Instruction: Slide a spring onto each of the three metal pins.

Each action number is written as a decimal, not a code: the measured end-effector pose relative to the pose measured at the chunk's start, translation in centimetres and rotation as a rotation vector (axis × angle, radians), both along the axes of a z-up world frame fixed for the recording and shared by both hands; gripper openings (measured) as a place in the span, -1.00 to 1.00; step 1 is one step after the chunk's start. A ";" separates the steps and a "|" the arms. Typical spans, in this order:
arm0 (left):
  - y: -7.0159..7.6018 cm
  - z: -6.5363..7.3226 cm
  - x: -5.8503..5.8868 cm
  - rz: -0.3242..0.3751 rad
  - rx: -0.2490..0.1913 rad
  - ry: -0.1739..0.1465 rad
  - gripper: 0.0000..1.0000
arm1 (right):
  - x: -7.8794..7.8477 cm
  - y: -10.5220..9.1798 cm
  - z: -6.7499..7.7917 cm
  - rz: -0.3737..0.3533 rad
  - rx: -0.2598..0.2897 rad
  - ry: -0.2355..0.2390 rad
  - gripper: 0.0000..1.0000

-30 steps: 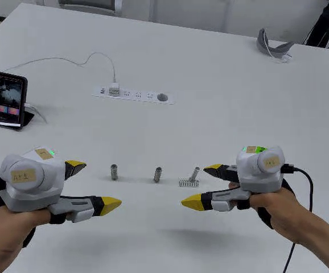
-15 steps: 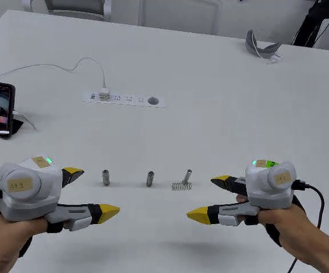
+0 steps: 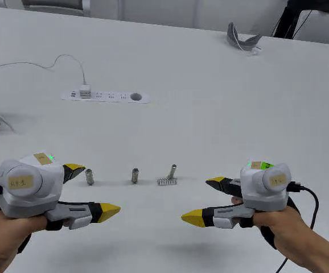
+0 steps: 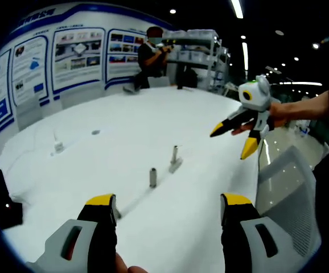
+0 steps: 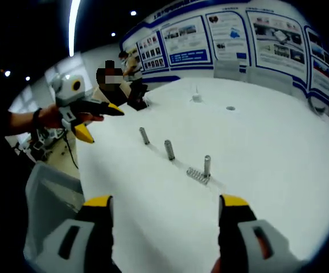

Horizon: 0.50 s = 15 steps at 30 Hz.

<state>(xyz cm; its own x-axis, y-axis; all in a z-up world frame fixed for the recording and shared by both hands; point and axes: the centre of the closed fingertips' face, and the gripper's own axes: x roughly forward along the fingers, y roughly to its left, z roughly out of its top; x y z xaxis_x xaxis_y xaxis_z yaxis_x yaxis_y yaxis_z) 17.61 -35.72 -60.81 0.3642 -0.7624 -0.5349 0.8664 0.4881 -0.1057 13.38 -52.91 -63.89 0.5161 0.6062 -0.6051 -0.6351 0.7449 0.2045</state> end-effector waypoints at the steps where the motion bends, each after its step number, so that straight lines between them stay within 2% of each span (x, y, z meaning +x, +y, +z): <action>1: -0.3 0.0 0.0 -0.008 0.000 0.000 0.52 | -0.1 -0.1 0.0 -0.002 0.000 0.000 0.55; 10: -3.3 -0.2 -0.8 -0.083 0.001 0.004 0.53 | -0.6 -0.7 0.3 -0.017 0.001 -0.002 0.56; 15: -5.1 -1.1 -1.5 -0.134 0.012 0.019 0.54 | -1.3 -0.9 0.2 -0.017 -0.003 0.005 0.57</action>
<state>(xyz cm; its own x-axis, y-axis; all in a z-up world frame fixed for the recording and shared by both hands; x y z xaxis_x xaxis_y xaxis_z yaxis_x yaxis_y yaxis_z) 16.08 -40.79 -61.95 0.2492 -0.7971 -0.5500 0.9217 0.3695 -0.1178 12.06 -53.85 -63.71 0.5238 0.5955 -0.6092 -0.6210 0.7564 0.2055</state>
